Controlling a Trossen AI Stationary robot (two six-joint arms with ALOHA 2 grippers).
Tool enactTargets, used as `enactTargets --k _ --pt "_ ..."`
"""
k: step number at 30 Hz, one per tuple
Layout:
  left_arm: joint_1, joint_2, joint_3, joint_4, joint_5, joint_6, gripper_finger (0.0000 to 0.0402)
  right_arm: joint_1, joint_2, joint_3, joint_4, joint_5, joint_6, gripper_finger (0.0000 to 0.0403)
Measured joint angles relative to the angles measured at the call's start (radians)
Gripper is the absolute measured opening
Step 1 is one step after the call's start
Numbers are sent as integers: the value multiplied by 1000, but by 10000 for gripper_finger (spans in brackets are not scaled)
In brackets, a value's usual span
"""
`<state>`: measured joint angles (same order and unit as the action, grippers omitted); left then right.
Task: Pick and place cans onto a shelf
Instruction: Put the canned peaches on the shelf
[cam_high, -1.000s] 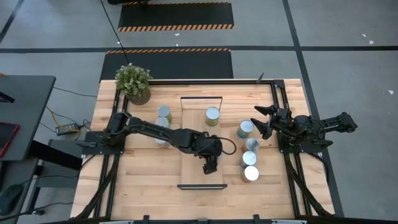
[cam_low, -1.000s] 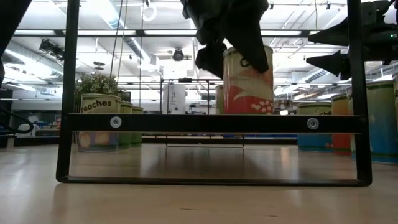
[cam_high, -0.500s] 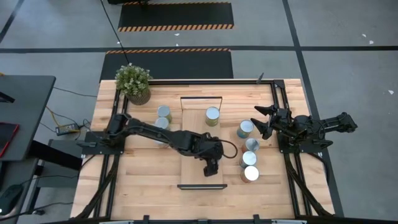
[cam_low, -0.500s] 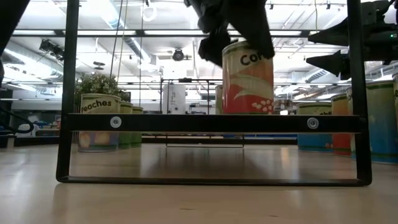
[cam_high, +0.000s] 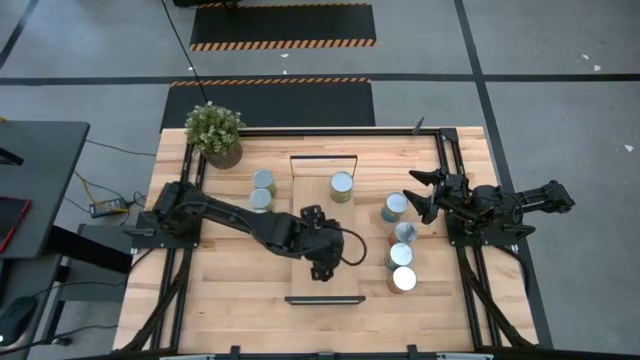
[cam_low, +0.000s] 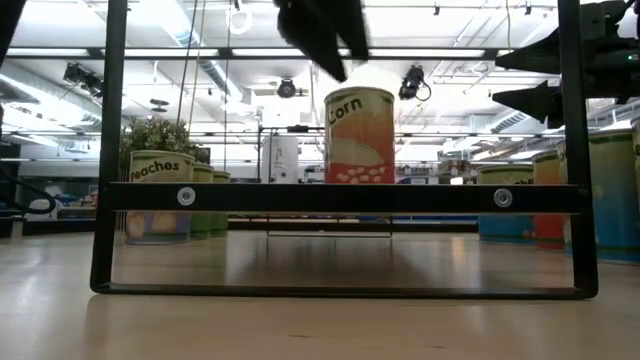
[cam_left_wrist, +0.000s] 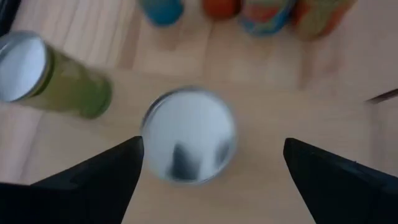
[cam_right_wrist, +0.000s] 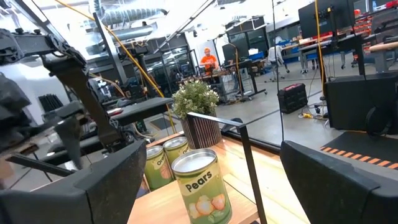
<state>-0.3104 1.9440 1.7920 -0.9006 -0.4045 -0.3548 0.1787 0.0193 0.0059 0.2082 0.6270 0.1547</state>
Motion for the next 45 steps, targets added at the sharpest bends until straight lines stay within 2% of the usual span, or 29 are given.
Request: enactTargets --k 3,11,15,20,26,34,37,40,45 --pt "-16 -22 -10 33 24 -28 391 0 0 0 0 0 0 378" --pt "-72 -87 -12 -256 -79 -236 391 0 0 0 0 0 0 378" --pt "-100 -101 -13 -373 -89 -349 391 0 0 0 0 0 0 378" --pt "-141 -137 -111 -441 -80 -492 391 0 0 0 0 0 0 378" --pt "-152 -268 -344 -393 -34 -685 391 0 0 0 2 0 0 378" --pt "-148 -482 -620 -362 41 -1100 391 0 0 0 7 0 0 378" --pt "-147 -542 -722 -298 80 -1213 391 0 0 0 7 0 0 378" --pt "-137 -574 -830 -174 102 -1269 391 0 0 0 7 0 0 378" --pt "-96 -579 -952 17 107 -1258 392 0 0 0 7 0 0 378"
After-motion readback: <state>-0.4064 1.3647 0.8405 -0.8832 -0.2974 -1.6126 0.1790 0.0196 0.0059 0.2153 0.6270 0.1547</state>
